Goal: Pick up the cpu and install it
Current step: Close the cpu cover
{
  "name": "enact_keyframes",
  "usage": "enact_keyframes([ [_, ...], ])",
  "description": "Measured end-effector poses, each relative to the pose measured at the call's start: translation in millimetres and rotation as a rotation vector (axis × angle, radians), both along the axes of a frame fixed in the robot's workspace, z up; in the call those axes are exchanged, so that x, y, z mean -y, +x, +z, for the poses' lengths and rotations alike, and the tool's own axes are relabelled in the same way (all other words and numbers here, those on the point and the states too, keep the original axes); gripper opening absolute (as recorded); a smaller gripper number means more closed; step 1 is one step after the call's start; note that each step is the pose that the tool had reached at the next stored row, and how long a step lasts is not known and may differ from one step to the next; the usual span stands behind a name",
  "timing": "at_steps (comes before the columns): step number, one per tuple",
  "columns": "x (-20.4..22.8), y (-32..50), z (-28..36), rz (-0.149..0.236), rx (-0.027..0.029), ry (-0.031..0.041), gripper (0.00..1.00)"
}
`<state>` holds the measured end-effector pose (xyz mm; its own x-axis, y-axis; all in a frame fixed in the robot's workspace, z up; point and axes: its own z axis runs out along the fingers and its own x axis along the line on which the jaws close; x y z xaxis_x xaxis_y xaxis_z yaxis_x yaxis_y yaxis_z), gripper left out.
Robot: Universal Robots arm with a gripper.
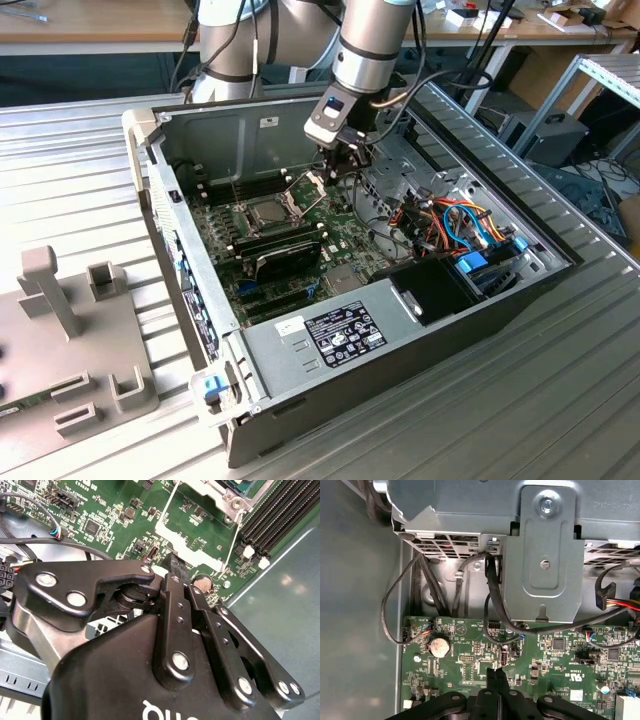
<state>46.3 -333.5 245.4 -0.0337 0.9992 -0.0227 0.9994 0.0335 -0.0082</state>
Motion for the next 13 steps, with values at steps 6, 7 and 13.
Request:
enact_keyframes([
  [6, 0.0, -17.2, 0.0, 0.000, 0.0059, 0.0000, 0.11],
  [7, 0.0, -20.0, 0.0, 0.000, 0.0075, 0.0001, 0.11],
  [13, 0.0, -48.1, -0.1, 0.000, 0.0265, 0.0010, 0.11],
])
